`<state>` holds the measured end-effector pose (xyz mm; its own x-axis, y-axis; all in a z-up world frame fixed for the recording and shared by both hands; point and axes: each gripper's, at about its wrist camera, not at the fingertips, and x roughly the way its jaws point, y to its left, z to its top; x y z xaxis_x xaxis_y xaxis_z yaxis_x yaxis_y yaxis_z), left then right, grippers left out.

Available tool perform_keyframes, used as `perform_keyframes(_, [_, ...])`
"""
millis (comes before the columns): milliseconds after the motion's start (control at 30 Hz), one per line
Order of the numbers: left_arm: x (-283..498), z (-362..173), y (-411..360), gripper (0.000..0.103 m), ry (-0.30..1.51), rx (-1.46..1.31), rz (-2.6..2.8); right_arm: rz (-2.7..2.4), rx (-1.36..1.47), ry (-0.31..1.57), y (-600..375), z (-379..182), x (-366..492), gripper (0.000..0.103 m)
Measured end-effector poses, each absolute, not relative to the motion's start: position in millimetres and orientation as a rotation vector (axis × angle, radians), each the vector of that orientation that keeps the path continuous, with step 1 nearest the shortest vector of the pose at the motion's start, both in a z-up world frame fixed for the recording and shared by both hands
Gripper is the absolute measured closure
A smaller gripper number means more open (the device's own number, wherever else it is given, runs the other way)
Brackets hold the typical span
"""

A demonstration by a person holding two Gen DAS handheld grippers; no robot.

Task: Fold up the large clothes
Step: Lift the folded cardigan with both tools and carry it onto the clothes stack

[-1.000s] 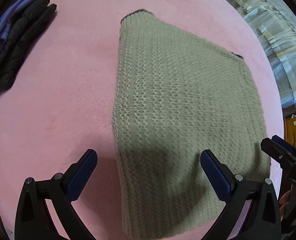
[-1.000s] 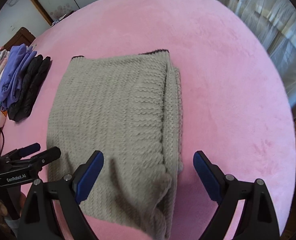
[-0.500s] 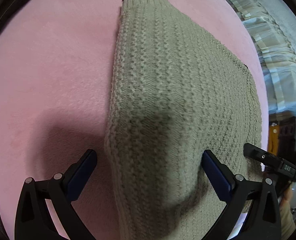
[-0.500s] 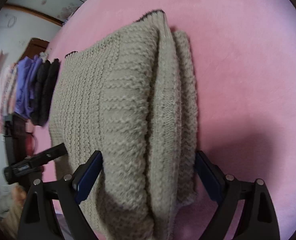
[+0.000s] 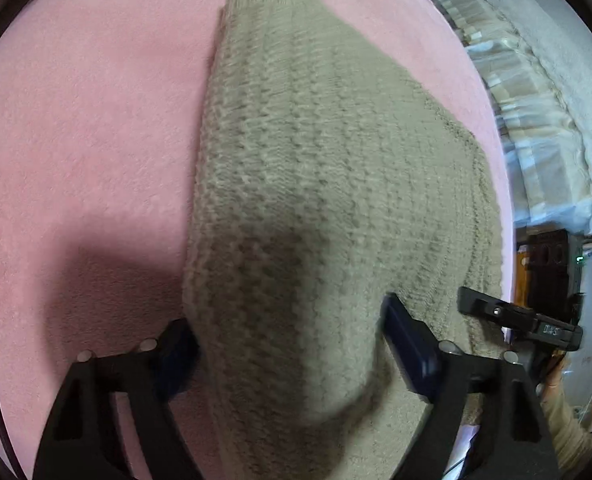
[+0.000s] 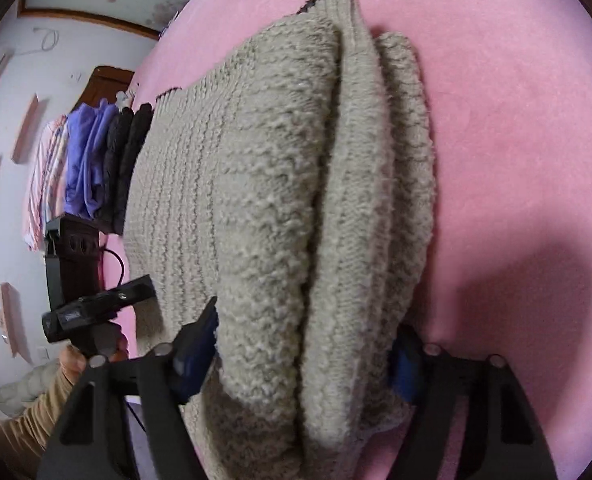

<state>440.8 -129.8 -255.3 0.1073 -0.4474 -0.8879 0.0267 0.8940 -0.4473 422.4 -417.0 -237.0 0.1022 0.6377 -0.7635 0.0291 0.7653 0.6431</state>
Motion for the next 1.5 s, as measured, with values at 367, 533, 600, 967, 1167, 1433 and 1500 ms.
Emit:
perform_keyframes(367, [402.7,-158.9,-154.4,0.054,1.330,-0.195,-0.256,0.445,0.398,1.338,-387.7,-154.5,392.9,0.059])
perform_keyframes(533, [380.9,-104.0,-124.3,0.054,1.299,-0.219,-0.267,0.446,0.400,1.317,-362.7,-103.1,370.9,0.059])
perform_keyframes(600, [374.6,-83.0,-105.6,0.054,1.281,-0.212,-0.269,0.457,0.383,1.300,-344.6,-81.4,364.7,0.059])
perform_keyframes(967, [420.1,50.0,84.1,0.054,1.103,-0.137,-0.294,0.514,0.415,1.132,-174.9,26.6,400.2,0.059])
perform_keyframes(1167, [492.0,101.7,221.3,0.054,1.005,-0.101,-0.219,0.596,0.460,1.018,-55.2,58.0,470.1,0.059])
perform_keyframes(1433, [596.3,99.3,348.2,0.054,0.963,-0.125,-0.188,0.667,0.462,0.983,58.5,56.6,584.1,0.059])
perform_keyframes(1500, [621.1,86.2,359.5,0.054,0.958,-0.128,-0.194,0.663,0.450,0.980,77.5,48.5,606.4,0.059])
